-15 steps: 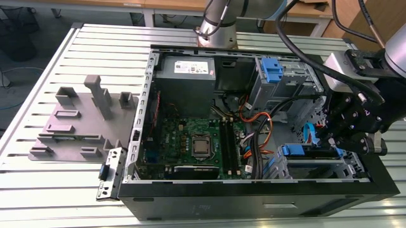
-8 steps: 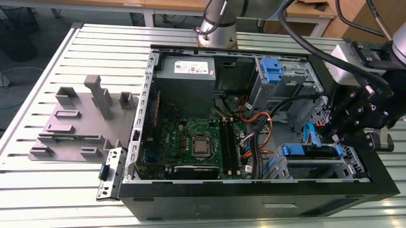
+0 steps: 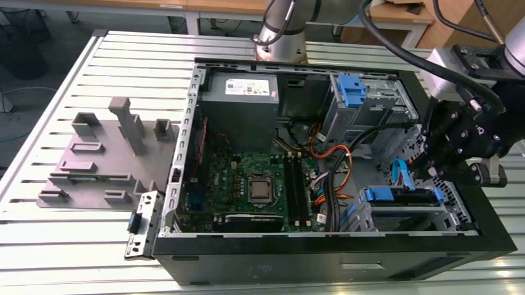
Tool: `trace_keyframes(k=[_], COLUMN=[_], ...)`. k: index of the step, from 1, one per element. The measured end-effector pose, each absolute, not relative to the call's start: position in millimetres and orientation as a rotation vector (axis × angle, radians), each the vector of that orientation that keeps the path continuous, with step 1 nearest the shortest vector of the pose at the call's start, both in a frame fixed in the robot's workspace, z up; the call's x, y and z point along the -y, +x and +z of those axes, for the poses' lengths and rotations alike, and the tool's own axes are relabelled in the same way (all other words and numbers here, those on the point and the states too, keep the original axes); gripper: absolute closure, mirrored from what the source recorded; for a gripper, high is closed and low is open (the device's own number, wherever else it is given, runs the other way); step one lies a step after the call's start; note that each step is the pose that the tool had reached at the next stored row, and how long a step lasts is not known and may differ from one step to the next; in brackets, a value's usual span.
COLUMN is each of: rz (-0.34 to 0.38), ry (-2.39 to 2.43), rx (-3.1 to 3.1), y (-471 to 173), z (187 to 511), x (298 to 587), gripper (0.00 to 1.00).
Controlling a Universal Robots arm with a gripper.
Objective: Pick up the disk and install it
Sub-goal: 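Insert the second disk wire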
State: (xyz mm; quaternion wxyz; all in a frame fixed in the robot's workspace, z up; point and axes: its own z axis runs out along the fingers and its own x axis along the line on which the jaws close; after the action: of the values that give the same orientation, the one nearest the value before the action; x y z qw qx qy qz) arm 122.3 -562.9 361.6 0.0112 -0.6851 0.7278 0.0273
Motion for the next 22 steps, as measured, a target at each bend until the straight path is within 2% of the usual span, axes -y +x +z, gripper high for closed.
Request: trace_keyframes(k=[22], rz=[0.089], ry=[-2.139], rx=[-2.273], y=[163.1], z=[349.8], x=[555.2], gripper=[0.76])
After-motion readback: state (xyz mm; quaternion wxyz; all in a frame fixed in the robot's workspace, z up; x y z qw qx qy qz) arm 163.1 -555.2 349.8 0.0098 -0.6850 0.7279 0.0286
